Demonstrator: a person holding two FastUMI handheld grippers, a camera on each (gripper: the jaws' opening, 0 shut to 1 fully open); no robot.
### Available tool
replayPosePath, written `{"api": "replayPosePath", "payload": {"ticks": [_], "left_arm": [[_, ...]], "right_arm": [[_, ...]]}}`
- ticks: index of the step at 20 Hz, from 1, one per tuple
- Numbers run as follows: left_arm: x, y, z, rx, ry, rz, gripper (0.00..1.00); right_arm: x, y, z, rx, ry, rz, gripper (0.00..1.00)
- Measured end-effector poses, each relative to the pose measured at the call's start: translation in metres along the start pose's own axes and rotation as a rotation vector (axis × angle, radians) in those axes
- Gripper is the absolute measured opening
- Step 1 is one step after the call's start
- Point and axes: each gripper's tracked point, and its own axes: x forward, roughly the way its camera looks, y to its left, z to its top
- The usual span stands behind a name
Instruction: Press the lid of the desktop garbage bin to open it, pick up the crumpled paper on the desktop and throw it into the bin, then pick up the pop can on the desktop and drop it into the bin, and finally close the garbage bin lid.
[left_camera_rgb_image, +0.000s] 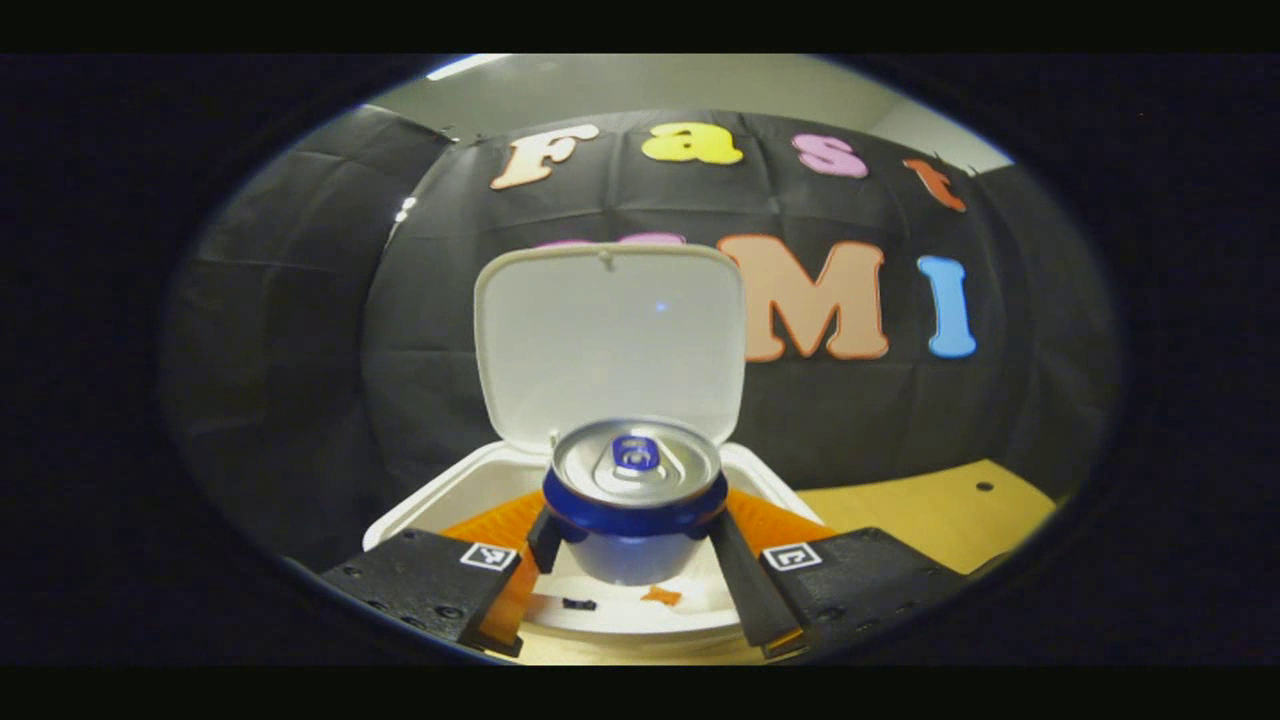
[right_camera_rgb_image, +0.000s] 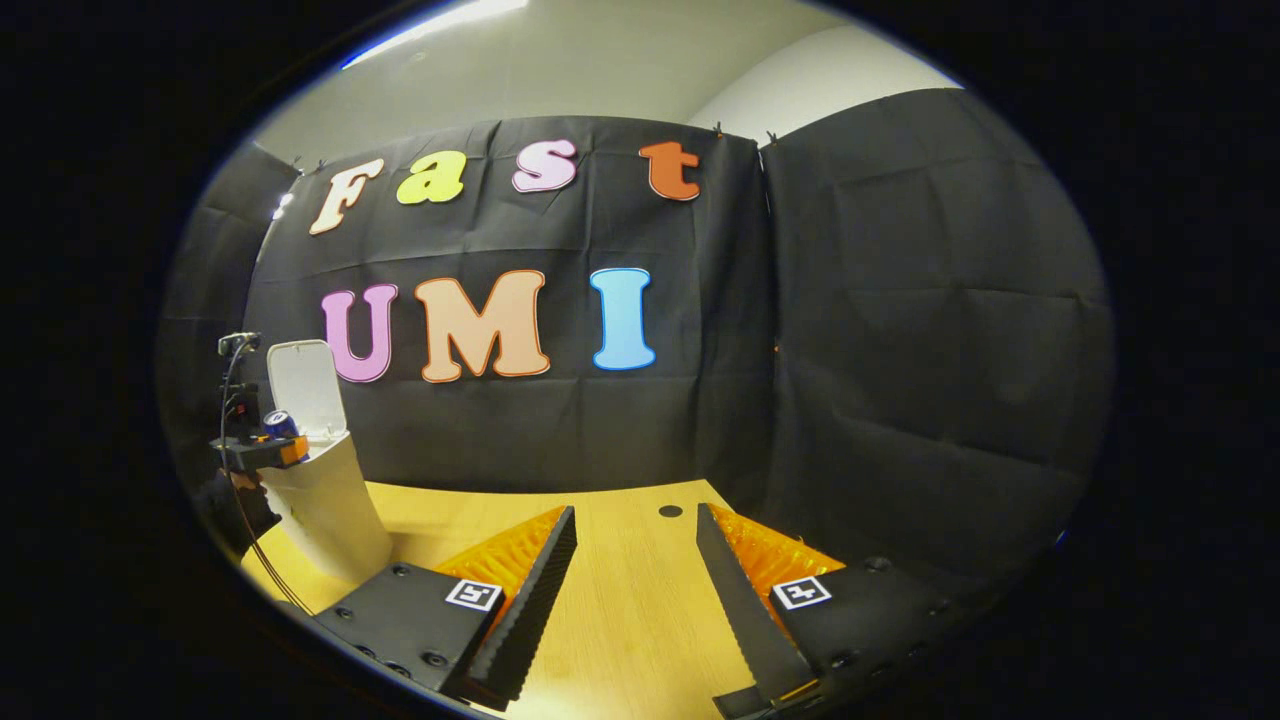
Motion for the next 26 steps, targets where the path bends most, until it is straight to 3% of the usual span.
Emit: {"api": "replayPosePath", "payload": {"ticks": [2,5,14,15,16,19,21,24,26], "left_arm": [[0.006,0.003,-0.003,0.017,-0.012,0.008,0.78],[-0.001,-0.003,0.022,0.057,-0.05,-0.024,0.94],[0.042,-0.011,0.191,0.054,-0.267,-0.111,0.95],[0.05,-0.009,0.205,0.057,-0.28,-0.118,0.9],[0.059,-0.009,0.213,0.062,-0.286,-0.122,0.94],[0.089,-0.007,0.208,0.071,-0.223,-0.138,0.92],[0.099,-0.004,0.184,0.073,-0.119,-0.139,0.94],[0.084,-0.01,0.191,0.031,-0.158,-0.163,0.96],[0.067,-0.008,0.185,0.061,-0.17,-0.161,0.96]], "right_arm": [[0.0,0.008,0.002,0.002,-0.005,0.017,0.83],[0.002,0.018,-0.001,-0.001,-0.004,0.036,0.83],[-0.003,0.035,-0.02,0.034,0.015,0.045,0.83],[-0.004,0.035,-0.022,0.044,0.018,0.041,0.83],[-0.006,0.035,-0.024,0.055,0.02,0.036,0.83],[-0.008,0.036,-0.03,0.076,0.025,0.026,0.83],[-0.007,0.039,-0.031,0.079,0.026,0.028,0.83],[-0.002,0.051,-0.029,0.081,0.023,0.056,0.83],[0.003,0.062,-0.025,0.08,0.018,0.087,0.83]]}}
